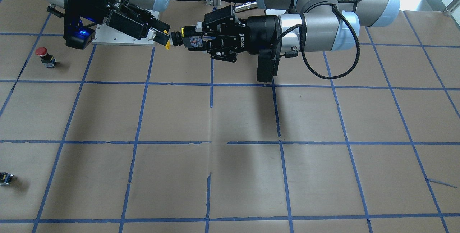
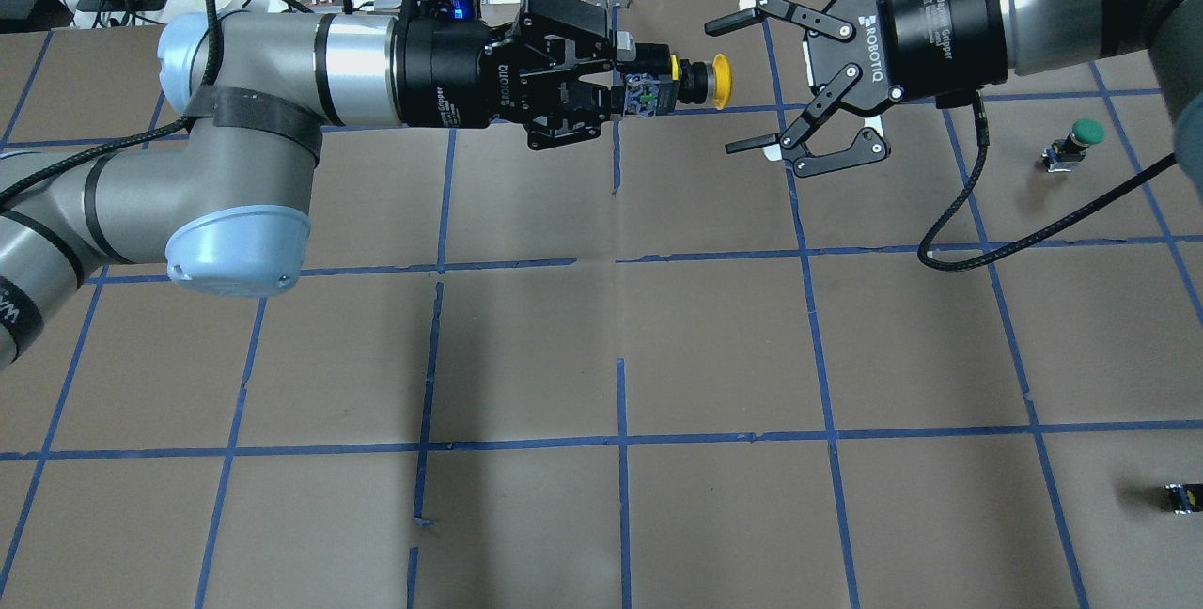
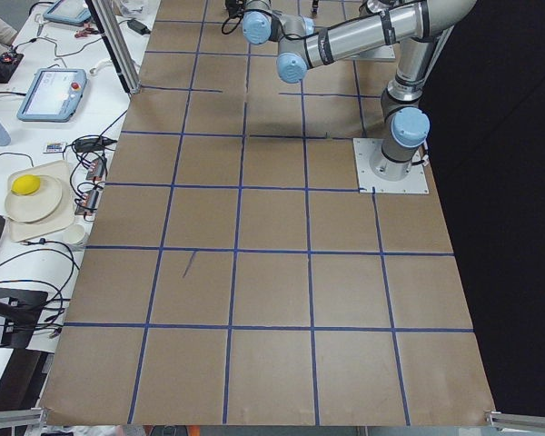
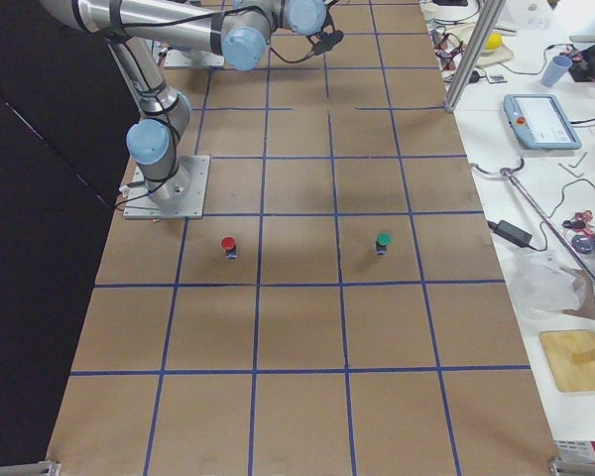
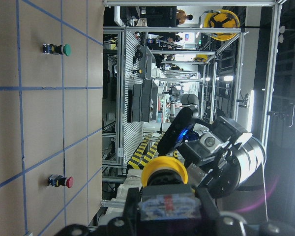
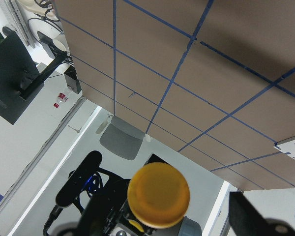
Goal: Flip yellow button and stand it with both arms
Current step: 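Bring the open right gripper around the yellow cap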
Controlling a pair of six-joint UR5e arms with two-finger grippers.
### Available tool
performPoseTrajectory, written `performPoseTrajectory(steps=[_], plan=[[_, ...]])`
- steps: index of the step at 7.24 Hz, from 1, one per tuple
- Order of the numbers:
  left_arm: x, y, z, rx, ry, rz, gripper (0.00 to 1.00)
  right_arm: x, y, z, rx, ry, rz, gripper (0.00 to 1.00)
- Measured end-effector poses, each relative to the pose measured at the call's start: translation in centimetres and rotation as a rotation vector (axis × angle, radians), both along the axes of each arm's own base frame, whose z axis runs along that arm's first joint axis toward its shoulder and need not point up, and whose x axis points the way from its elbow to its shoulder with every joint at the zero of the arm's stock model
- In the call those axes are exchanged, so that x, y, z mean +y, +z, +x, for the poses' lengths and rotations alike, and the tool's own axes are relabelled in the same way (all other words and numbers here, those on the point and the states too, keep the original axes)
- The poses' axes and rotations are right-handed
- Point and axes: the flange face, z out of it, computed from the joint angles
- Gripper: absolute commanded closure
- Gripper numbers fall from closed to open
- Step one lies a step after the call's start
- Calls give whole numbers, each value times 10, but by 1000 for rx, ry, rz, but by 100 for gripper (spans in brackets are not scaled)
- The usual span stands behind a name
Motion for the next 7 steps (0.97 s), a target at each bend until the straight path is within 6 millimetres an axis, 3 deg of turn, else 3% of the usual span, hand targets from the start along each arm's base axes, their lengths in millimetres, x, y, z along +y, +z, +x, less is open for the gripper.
performPoseTrajectory(steps=[2,3,4,6,7], plan=[[0,0,0,0,0,-4,82,-1,-3,1,-19,-3,6,29],[0,0,0,0,0,-5,82,-1,-4,1,-21,-3,8,47],[0,-1,0,0,0,-5,82,-1,-3,1,-22,-4,8,59],[-1,-1,0,0,0,-8,82,0,-3,1,-20,-3,7,74],[-1,-1,0,0,0,-8,82,0,-3,0,-19,-4,7,77]])
